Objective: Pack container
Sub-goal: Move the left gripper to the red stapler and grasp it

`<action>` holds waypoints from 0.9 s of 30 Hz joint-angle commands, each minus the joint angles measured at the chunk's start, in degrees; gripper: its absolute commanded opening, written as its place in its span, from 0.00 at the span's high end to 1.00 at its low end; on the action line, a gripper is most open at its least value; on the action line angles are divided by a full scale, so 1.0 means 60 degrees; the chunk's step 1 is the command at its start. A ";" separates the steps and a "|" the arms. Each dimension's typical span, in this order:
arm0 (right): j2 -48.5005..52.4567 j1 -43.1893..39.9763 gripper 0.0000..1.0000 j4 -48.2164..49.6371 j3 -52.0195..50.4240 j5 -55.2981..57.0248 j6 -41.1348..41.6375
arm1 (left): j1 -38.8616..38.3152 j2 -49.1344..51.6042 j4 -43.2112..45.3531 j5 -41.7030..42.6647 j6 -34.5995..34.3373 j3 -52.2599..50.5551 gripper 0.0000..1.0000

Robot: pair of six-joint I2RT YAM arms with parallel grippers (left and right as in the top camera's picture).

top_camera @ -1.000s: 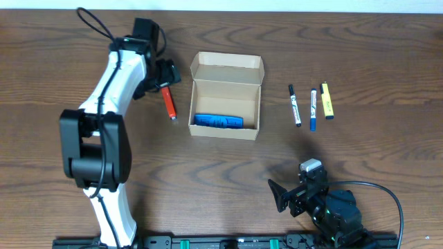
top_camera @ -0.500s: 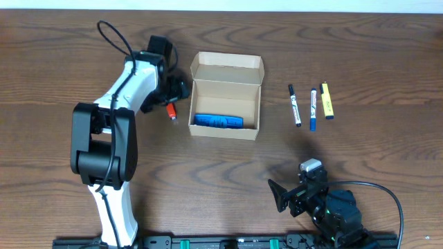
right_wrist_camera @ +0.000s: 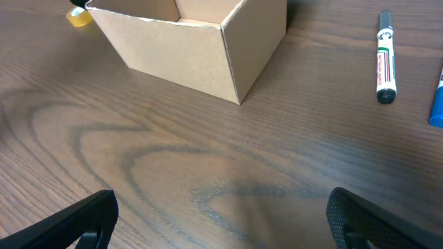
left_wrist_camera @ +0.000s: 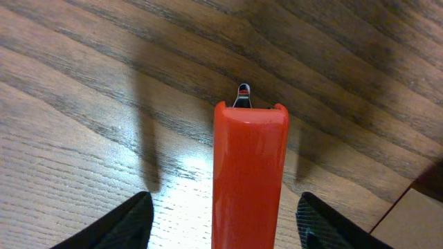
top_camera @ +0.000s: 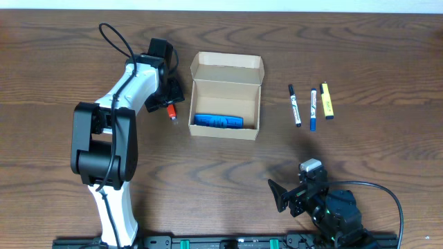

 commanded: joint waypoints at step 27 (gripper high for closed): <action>-0.0066 0.0080 0.01 0.0000 -0.0029 0.0029 -0.0142 | 0.0033 0.0127 0.0361 -0.0459 0.0215 -0.0437 0.77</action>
